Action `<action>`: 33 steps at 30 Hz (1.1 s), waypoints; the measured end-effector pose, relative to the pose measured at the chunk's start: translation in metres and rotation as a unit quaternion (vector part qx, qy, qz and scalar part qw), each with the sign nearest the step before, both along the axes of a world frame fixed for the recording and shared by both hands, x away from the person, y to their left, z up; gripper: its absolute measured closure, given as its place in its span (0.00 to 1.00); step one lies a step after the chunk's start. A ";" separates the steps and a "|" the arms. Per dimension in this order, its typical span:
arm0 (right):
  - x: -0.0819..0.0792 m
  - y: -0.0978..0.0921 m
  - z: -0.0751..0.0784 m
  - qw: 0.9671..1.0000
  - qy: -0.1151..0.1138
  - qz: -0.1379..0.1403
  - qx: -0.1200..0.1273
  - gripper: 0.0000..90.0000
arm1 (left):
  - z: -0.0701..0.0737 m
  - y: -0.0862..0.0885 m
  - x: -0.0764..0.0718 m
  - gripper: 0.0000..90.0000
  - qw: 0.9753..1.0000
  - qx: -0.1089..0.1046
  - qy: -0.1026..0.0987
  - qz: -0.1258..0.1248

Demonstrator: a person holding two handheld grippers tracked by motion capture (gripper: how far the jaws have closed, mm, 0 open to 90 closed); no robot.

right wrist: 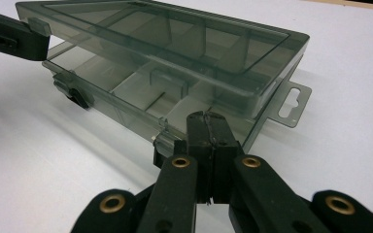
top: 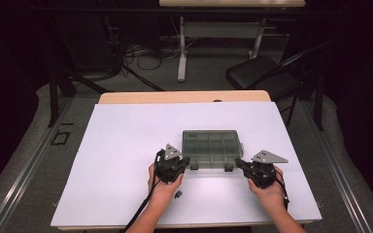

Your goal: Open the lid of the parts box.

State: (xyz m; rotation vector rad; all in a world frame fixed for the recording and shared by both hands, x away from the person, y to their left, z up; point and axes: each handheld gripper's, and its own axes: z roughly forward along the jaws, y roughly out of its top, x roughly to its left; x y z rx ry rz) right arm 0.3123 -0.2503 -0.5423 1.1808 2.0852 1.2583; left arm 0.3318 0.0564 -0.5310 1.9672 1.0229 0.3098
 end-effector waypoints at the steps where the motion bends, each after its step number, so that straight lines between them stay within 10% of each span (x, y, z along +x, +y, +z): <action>1: 0.000 0.001 0.000 1.000 0.002 -0.001 0.001 1.00 | 0.002 0.000 0.001 1.00 1.000 0.003 -0.001 -0.002; 33: 0.041 0.015 0.039 0.999 -0.027 -0.026 0.012 1.00 | 0.045 -0.003 0.040 1.00 0.999 -0.006 -0.023 0.021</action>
